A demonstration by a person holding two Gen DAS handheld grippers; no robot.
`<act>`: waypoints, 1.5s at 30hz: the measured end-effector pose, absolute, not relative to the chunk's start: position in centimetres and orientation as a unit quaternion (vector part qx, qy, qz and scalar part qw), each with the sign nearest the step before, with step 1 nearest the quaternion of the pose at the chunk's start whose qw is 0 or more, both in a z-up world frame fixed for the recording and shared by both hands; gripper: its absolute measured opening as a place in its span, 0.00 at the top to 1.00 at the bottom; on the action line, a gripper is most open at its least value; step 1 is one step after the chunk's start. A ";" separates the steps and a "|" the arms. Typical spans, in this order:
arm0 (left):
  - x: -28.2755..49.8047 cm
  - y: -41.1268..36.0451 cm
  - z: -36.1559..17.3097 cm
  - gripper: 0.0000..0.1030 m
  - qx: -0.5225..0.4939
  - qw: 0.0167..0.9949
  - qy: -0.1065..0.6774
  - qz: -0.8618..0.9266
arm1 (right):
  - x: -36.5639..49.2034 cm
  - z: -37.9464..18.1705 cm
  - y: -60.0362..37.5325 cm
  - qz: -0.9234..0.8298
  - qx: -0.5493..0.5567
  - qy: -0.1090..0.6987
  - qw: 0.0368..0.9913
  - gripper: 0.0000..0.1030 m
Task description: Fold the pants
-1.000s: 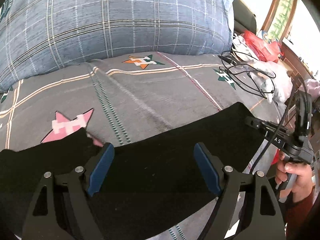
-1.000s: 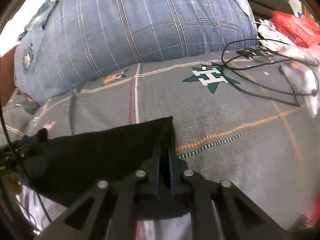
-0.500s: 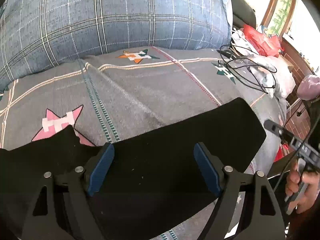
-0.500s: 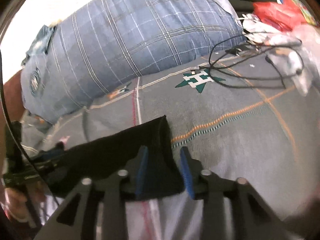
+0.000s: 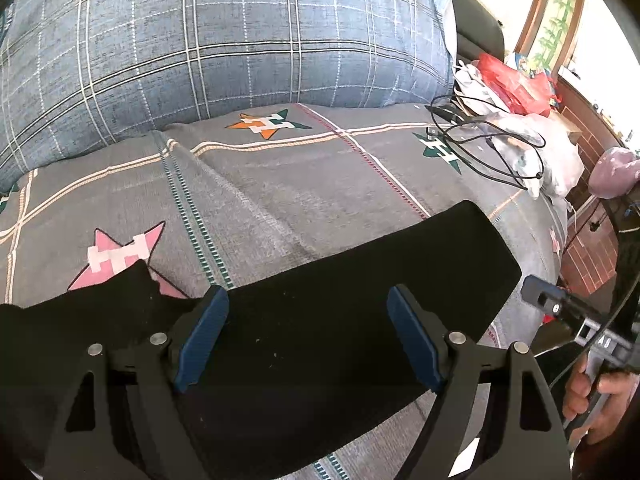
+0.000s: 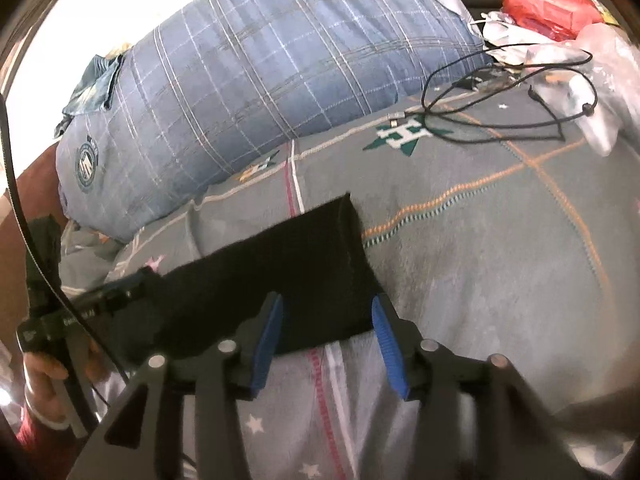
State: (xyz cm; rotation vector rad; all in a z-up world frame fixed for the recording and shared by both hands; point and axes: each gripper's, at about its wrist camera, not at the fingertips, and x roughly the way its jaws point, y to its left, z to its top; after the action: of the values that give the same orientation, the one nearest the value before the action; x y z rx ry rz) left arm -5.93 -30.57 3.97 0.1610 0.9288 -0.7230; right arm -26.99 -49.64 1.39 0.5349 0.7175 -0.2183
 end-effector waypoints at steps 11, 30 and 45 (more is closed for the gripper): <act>-5.0 -34.9 4.1 0.20 0.104 0.791 0.448 -0.405 | -27.3 -0.6 -49.2 -0.098 0.287 0.357 0.884 0.49; -4.5 -49.0 2.2 0.20 0.199 0.660 0.474 -0.548 | -27.5 -2.6 -50.5 -0.060 0.338 0.304 0.889 0.37; -4.6 -49.2 3.1 0.86 0.154 0.628 0.469 -0.601 | -25.7 -1.0 -50.2 -0.065 0.331 0.268 0.902 0.87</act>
State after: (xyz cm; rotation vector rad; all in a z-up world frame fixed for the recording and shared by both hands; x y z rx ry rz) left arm -4.63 -49.23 3.06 0.3537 1.0758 -1.3774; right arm -25.70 -50.21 -1.04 0.6846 0.5551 -0.1349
